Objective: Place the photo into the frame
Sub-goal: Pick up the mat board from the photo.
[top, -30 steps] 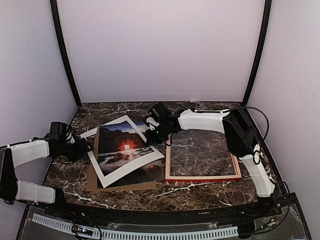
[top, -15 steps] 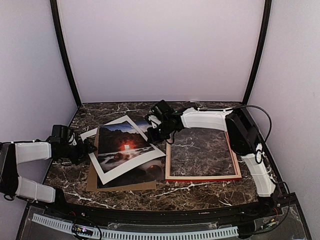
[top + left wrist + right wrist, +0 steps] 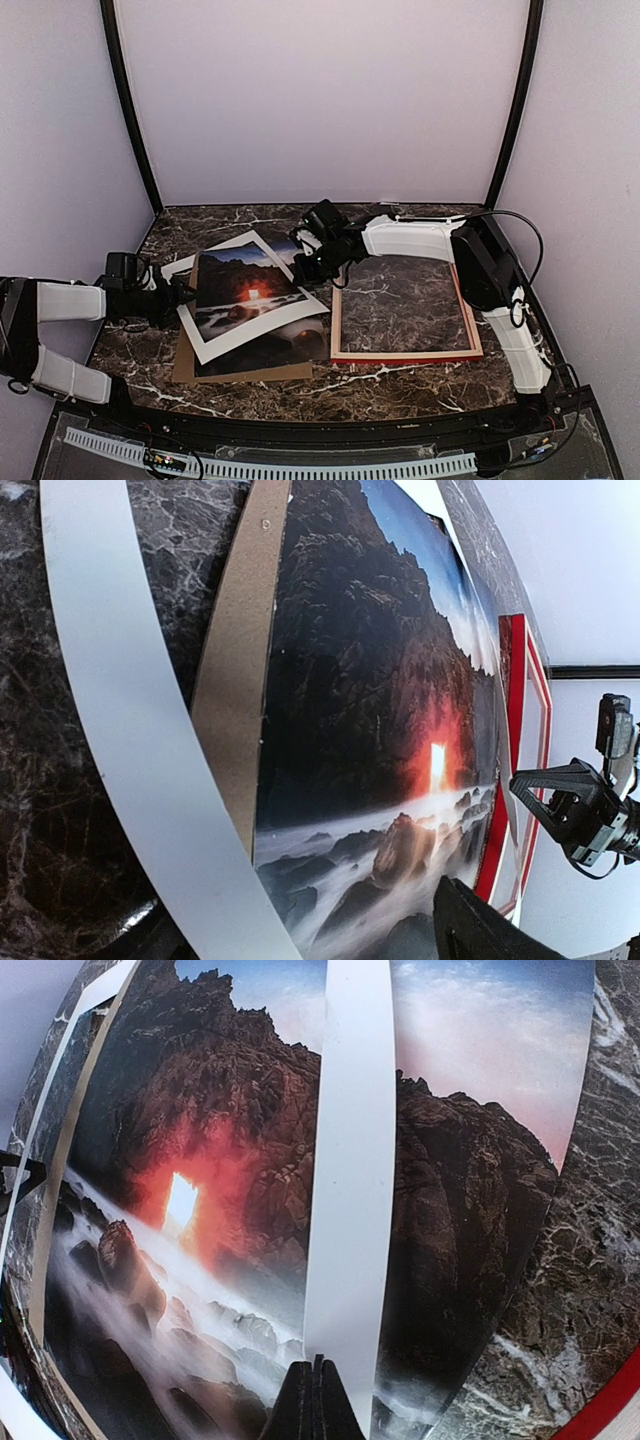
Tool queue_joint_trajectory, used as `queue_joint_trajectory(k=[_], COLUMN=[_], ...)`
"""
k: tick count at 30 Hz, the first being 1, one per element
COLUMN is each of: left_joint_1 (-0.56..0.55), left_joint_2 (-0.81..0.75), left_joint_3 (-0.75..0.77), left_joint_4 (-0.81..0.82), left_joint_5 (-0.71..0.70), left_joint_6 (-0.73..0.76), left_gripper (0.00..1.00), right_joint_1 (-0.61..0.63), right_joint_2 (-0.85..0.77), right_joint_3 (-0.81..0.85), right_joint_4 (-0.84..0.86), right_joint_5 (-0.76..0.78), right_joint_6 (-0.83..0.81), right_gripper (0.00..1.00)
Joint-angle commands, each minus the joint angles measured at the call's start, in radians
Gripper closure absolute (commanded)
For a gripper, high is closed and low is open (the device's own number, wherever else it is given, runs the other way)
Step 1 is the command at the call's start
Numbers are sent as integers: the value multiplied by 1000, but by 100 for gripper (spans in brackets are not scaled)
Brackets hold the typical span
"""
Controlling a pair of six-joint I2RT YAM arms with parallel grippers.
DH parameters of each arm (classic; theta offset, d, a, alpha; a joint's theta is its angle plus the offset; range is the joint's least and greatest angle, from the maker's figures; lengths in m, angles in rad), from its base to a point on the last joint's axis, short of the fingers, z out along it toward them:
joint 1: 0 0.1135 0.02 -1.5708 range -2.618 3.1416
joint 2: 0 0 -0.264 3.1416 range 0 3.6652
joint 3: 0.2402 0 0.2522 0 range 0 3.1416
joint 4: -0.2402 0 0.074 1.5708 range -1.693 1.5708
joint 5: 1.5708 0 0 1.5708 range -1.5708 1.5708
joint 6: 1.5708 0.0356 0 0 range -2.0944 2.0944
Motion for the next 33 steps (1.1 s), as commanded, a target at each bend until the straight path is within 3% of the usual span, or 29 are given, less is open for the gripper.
queue_joint_trajectory(k=[1, 19, 23, 33], left_joint_1=[-4, 6, 11, 11], left_joint_2=[7, -148, -159, -111], left_joint_3=[-25, -30, -22, -4], left_joint_4=[94, 152, 141, 127], left_joint_5=[62, 80, 71, 60], left_joint_6=[-42, -141, -138, -145], left_gripper=[19, 21, 28, 55], right_joint_1=[-5, -5, -5, -1], right_joint_2=[-47, -44, -43, -34], right_joint_3=[-11, -34, -36, -34], right_joint_4=[26, 36, 39, 39], right_joint_5=[-15, -7, -10, -9], right_joint_6=[9, 6, 5, 6], right_gripper=[100, 100, 100, 100])
